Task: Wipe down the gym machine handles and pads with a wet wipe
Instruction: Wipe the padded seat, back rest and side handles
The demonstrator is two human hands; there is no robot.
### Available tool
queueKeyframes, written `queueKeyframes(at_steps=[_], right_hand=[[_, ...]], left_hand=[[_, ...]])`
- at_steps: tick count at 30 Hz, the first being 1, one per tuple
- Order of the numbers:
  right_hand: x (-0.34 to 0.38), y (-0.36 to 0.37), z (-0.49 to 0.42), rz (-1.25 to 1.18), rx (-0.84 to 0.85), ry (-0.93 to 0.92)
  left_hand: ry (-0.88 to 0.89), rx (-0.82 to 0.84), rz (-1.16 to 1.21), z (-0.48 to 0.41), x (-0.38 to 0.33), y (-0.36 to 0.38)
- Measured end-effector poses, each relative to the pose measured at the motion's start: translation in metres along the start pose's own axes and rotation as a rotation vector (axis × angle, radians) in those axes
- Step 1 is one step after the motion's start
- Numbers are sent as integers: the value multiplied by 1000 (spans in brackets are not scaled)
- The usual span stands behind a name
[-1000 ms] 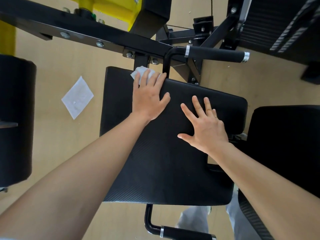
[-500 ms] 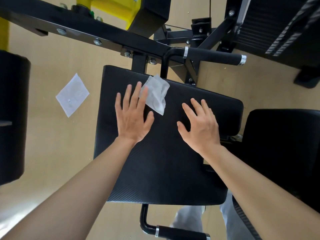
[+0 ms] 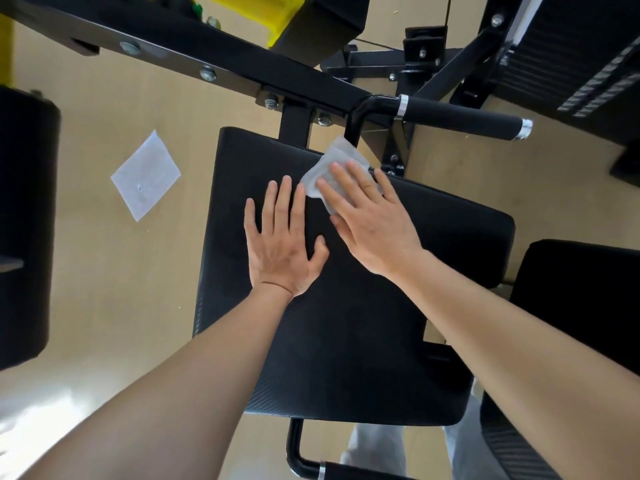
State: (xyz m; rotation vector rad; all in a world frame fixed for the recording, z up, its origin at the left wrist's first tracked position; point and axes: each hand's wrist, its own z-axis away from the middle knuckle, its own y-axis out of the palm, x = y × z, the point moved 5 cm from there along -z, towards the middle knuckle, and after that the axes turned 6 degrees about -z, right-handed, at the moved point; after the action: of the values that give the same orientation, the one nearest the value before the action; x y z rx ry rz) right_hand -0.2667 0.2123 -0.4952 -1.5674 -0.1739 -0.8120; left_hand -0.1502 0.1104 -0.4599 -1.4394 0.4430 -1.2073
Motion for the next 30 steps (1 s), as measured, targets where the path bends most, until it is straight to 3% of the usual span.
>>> queueKeyframes(at_steps=[4, 9, 14, 21, 30], right_hand=[[-8, -18, -43, -170, -57, 20], [-18, -25, -73, -372, 106, 17], [-24, -20, -46, -264, -30, -7], [-45, -7, 22, 9, -108, 308], [-81, -6, 84, 60, -71, 756]], left_hand=[[-12, 35, -49, -1, -1, 1], [-2, 50, -64, -3, -2, 1], [4, 53, -65, -2, -3, 0], [-7, 53, -45, -2, -6, -3], [-13, 56, 30, -1, -7, -9]])
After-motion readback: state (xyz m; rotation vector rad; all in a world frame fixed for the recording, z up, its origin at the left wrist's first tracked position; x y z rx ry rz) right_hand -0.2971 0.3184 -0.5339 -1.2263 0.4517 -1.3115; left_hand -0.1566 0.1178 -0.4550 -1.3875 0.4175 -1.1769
